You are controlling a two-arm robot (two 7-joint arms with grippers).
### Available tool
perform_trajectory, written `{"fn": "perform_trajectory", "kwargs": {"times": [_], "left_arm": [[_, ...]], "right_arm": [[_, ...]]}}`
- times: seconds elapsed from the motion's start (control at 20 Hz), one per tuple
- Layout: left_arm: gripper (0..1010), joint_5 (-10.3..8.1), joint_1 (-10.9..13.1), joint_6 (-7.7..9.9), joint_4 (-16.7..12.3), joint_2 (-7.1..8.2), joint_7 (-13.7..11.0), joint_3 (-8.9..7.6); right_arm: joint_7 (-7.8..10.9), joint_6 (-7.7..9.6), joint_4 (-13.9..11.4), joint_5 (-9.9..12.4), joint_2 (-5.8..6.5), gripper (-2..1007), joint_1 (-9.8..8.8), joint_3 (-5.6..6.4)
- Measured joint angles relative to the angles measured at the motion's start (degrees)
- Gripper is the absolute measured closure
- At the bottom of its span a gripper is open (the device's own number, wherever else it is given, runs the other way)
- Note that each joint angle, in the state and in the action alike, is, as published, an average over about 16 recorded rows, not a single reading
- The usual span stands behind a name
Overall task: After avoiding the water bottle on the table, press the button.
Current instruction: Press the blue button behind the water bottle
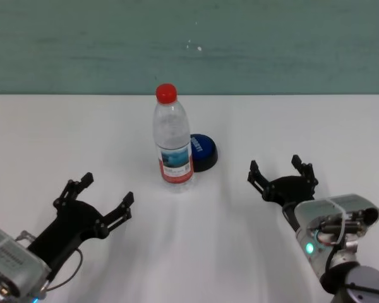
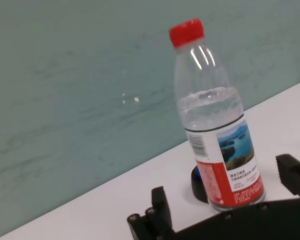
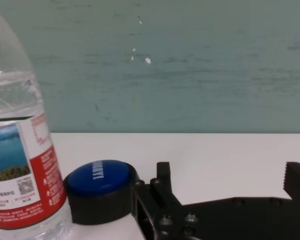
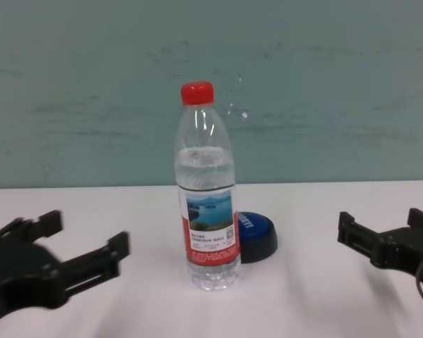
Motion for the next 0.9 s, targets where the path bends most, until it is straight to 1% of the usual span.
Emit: {"fn": "perform_trajectory", "kwargs": {"times": [0.3,0.5,0.7,0.9], "left_arm": [[10,-1.43,3.37,-1.24,-2.27,2.18,-0.91,-3.42],[10,-2.39,4.33,-2.04,-2.54,3.51,-1.94,-5.36],[10,-3.43,3.73,-2.71,-1.6,4.46,-3.16,-6.63],[10,-4.6,1.5,-3.04,0.47,5.12,-4.56,-6.94]], "right_arm": [[0.0,0.0,0.0,0.0,0.0,1,0.0,0.0],[0.0,0.0,0.0,0.0,0.0,1,0.0,0.0],[0.0,0.0,0.0,0.0,0.0,1,0.0,0.0],[0.0,0.0,0.0,0.0,0.0,1,0.0,0.0]]}}
